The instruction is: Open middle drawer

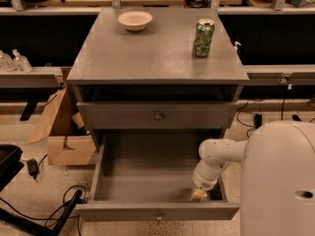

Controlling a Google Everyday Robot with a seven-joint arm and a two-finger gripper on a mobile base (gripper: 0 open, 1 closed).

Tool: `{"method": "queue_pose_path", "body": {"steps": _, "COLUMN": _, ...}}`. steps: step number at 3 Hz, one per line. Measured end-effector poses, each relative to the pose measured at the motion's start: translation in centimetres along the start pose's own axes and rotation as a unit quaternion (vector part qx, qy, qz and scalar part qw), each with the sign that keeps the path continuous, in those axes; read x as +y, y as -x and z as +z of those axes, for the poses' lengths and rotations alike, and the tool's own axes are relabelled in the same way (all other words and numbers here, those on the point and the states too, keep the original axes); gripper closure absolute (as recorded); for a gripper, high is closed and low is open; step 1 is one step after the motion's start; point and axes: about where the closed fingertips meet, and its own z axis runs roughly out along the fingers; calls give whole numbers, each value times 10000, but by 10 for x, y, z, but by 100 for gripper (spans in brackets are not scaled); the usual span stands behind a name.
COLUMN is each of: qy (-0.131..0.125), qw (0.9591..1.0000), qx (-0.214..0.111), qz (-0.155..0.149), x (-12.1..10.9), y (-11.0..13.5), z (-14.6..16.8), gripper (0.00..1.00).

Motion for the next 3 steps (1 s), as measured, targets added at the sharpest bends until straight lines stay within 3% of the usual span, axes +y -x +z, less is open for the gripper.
{"method": "queue_pose_path", "body": {"steps": 1, "qy": 121, "qw": 9999, "qx": -65, "qz": -19, "x": -8, "y": 1, "z": -3, "gripper": 60}}
{"method": "queue_pose_path", "body": {"steps": 2, "qy": 16, "qw": 9999, "qx": -26, "qz": -119, "x": -19, "y": -2, "z": -41, "gripper": 82}}
{"method": "queue_pose_path", "body": {"steps": 3, "qy": -564, "qw": 9977, "qx": -89, "qz": -353, "x": -27, "y": -8, "z": -145, "gripper": 100}}
